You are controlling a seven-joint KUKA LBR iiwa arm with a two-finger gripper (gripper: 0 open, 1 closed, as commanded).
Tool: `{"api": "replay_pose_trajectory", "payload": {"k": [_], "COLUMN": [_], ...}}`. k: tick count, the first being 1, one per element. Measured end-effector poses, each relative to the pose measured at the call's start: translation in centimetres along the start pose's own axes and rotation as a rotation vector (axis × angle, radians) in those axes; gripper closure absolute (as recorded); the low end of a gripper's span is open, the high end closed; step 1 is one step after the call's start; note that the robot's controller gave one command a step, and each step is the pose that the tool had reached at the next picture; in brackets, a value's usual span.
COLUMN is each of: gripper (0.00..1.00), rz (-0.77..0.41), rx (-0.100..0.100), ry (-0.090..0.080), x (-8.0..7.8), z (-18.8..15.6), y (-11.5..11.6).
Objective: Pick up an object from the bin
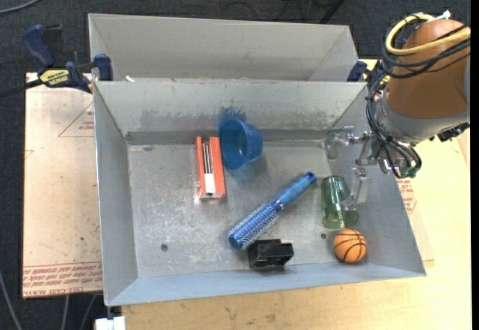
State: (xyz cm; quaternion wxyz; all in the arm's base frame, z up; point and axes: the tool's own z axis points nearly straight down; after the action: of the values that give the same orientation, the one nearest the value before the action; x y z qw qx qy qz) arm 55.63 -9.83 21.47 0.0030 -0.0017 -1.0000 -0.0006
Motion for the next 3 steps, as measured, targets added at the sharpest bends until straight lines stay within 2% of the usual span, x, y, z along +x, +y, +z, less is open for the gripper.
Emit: {"api": "replay_pose_trajectory", "payload": {"k": [1,2,3], "gripper": [0.0,0.0,0.0], "rz": [-0.002,-0.048,-0.18], "rx": [0.001,0.004,0.0], "ry": [-0.007,-0.013,-0.015], "x": [-0.1,1.2,-1.5], "z": [-0.5,2.5,8.2], "y": [0.0,2.6,3.0]}}
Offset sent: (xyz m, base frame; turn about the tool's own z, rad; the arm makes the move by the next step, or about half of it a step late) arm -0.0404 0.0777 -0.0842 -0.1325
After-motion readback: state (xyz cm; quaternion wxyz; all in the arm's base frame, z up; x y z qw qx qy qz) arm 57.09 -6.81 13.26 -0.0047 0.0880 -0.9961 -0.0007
